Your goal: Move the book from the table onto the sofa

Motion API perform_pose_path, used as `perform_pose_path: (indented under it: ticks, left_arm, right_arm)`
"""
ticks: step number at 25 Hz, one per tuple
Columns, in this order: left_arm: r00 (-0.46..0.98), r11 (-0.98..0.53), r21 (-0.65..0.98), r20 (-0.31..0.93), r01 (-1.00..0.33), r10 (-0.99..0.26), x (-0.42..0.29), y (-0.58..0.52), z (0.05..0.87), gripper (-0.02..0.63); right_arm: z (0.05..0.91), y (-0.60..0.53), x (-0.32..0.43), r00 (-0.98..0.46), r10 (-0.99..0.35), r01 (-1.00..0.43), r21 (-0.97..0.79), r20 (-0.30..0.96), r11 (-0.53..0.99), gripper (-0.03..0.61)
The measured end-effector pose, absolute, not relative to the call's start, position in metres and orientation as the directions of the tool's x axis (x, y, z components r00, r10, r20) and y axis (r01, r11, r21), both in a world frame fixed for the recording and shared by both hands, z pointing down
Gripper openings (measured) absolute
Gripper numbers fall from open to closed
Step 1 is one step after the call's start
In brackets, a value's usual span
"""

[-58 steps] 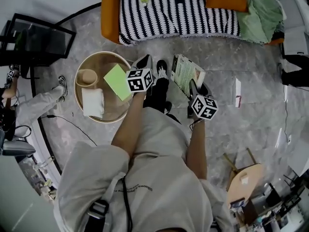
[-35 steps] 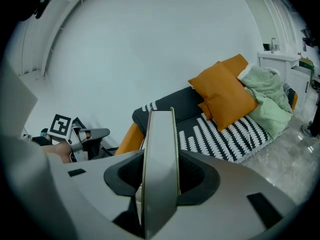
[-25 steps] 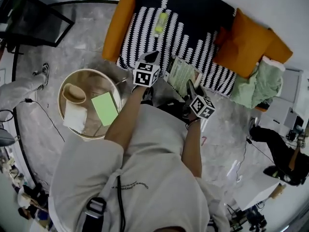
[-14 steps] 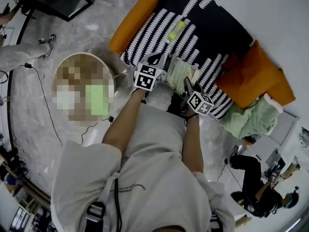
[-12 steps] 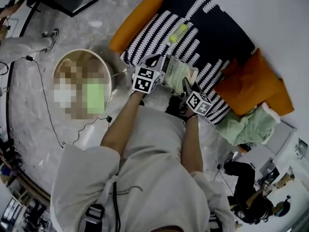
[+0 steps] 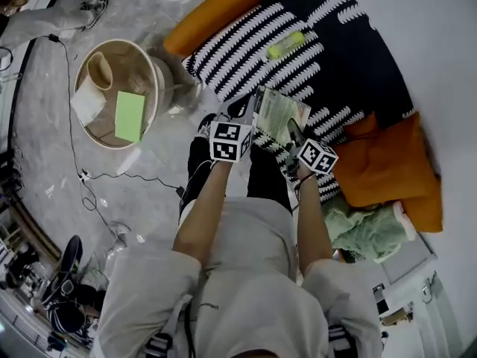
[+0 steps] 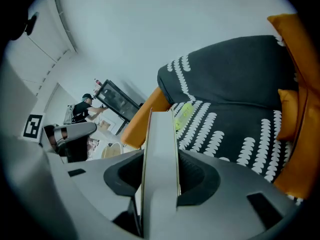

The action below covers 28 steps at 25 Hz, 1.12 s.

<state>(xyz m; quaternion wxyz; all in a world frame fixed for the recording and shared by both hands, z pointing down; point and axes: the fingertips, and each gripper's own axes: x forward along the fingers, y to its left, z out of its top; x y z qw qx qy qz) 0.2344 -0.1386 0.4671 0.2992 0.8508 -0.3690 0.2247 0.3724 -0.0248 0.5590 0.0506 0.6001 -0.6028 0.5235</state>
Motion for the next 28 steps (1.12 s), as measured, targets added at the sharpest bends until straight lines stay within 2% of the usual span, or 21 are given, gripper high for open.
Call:
perform_pose_path:
  ticks: [3,9,14,18,23,28]
  left_arm:
    - [0.6,-0.508,0.348,0.618,-0.788,-0.508,0.244,-0.126,0.483,0.009]
    - [0.581,-0.52,0.318,0.651,-0.793,-0.488,0.236,-0.115,0.536,0.009]
    - [0.576,-0.521,0.307,0.645,-0.796,-0.501,0.237,-0.103,0.583,0.009]
    - [0.572,-0.498,0.328,0.66,-0.803,-0.488,0.257,-0.102,0.624,0.009]
    - [0.591,-0.506,0.358,0.677,-0.785,-0.439,0.286,-0.099,0.658,0.009]
    - [0.609,-0.528,0.372,0.688,-0.763,-0.395,0.317,-0.092,0.681,0.009]
  right_arm:
    - [0.591,-0.032,0.387,-0.353,-0.616,-0.793,-0.574,0.704,-0.202,0.166]
    - [0.642,-0.059,0.396,-0.447,-0.556,-0.81,-0.581,0.701,-0.082,0.166]
    - [0.666,-0.066,0.412,-0.511,-0.617,-0.703,-0.704,0.598,-0.102,0.166]
    - [0.687,-0.072,0.442,-0.561,-0.612,-0.617,-0.775,0.557,-0.141,0.167]
    - [0.711,-0.075,0.479,-0.519,-0.577,-0.679,-0.714,0.631,-0.17,0.183]
    - [0.728,-0.075,0.523,-0.383,-0.556,-0.834,-0.535,0.738,-0.135,0.201]
